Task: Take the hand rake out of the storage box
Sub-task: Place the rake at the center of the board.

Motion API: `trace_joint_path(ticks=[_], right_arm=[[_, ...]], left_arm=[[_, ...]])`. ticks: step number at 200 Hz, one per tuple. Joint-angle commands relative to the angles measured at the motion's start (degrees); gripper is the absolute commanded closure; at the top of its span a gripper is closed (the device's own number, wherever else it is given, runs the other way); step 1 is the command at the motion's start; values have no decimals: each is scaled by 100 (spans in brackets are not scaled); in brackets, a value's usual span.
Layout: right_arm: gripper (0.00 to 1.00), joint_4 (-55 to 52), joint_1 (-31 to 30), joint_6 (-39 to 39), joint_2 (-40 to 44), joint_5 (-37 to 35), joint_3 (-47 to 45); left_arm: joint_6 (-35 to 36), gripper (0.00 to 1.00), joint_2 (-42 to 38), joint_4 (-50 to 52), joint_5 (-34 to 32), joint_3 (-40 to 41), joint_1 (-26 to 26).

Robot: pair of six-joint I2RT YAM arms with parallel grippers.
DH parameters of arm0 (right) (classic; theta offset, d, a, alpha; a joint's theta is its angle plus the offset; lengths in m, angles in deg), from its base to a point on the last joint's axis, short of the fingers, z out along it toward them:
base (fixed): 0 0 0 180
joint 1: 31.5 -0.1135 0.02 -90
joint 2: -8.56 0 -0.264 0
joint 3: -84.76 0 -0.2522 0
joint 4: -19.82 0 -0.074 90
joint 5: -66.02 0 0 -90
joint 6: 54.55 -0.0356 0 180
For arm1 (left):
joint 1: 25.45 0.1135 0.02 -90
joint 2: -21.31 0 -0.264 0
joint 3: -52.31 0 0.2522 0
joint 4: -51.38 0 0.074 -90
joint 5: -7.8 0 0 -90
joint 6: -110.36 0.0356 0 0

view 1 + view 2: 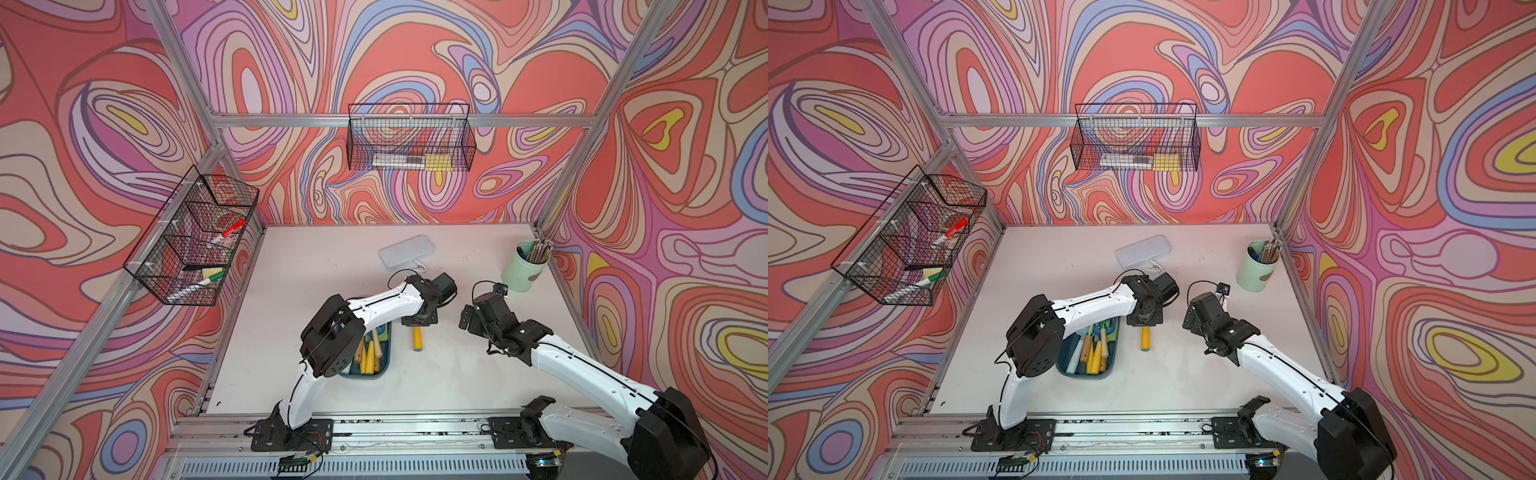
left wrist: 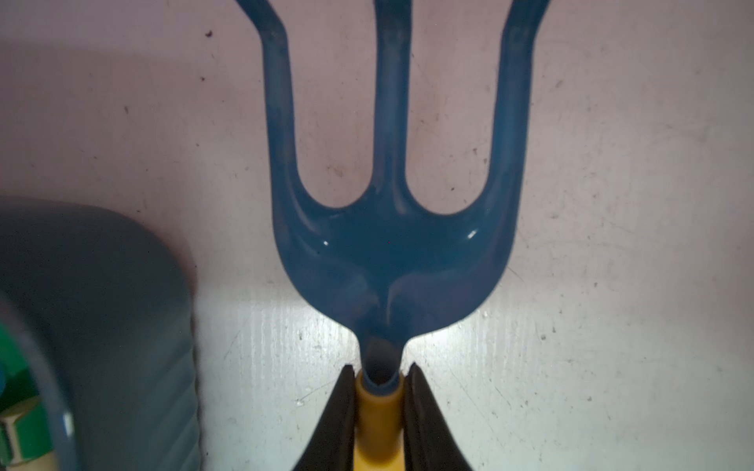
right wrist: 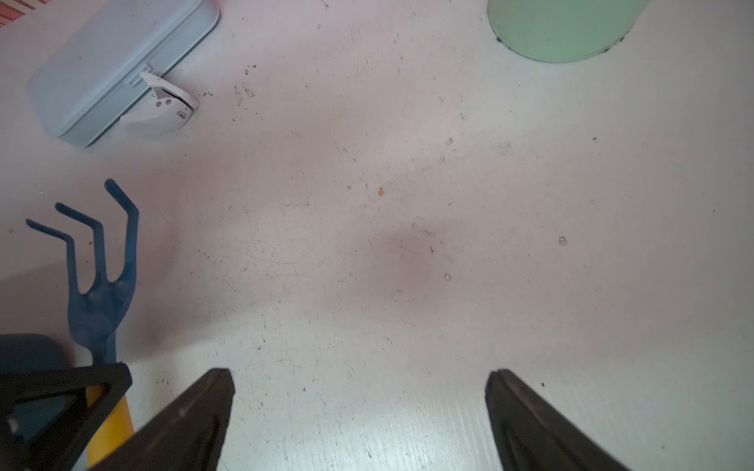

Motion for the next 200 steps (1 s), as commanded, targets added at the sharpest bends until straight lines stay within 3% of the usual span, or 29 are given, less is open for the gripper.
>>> trace_joint_path(ticks=[1,139,174,200], right_arm=[[2,-21,-39,-9,-80,-53,-21],[2,-21,-39,122,-243,-45,122],[2,-33,-40,135,-261,-45,140],[2,-29,-39,135,-252,-52,135]], left_arm=[[145,90,173,-30,88,39,96],[120,87,498,226,224,-57,211],[19,71,533,287,295,-24,242],[-4,68,482,247,308,34,251]])
